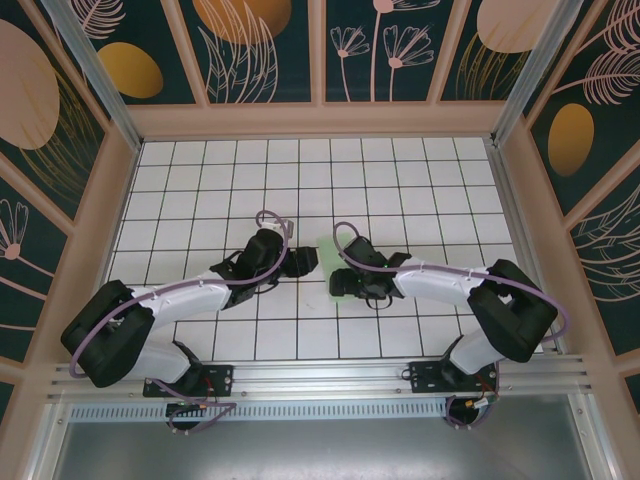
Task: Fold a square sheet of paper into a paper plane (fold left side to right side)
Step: Rotate the paper at the center of the table.
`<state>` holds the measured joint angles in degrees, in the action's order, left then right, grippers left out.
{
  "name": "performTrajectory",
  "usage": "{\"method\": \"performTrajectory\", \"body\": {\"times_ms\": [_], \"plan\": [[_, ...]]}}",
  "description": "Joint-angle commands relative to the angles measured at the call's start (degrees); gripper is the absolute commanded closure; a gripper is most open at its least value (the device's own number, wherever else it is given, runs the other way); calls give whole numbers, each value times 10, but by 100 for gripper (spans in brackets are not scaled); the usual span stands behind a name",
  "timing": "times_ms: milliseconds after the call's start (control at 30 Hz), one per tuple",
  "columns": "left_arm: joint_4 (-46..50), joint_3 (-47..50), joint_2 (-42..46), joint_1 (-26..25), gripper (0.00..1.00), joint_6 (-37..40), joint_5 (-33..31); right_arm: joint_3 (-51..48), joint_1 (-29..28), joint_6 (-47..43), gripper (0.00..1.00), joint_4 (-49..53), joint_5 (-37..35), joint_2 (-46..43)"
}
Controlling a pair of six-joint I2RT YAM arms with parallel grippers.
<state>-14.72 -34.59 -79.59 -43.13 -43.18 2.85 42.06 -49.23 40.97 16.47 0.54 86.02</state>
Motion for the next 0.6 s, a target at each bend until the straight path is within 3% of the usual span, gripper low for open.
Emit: {"method": "performTrajectory", "body": {"times_ms": [0, 267, 400, 567], "plan": [[2, 4, 7, 1, 37, 3, 1, 15, -23, 26, 16, -11, 88, 9], [-11, 0, -7, 0, 41, -3, 31, 11, -6, 8, 16, -15, 97, -15], [-26, -3, -21, -6, 43, -13, 60, 1, 37, -22, 17, -13, 106, -46], [-74, -9, -57, -19, 46, -39, 109, -25, 122, -56, 21, -51, 171, -87]]}}
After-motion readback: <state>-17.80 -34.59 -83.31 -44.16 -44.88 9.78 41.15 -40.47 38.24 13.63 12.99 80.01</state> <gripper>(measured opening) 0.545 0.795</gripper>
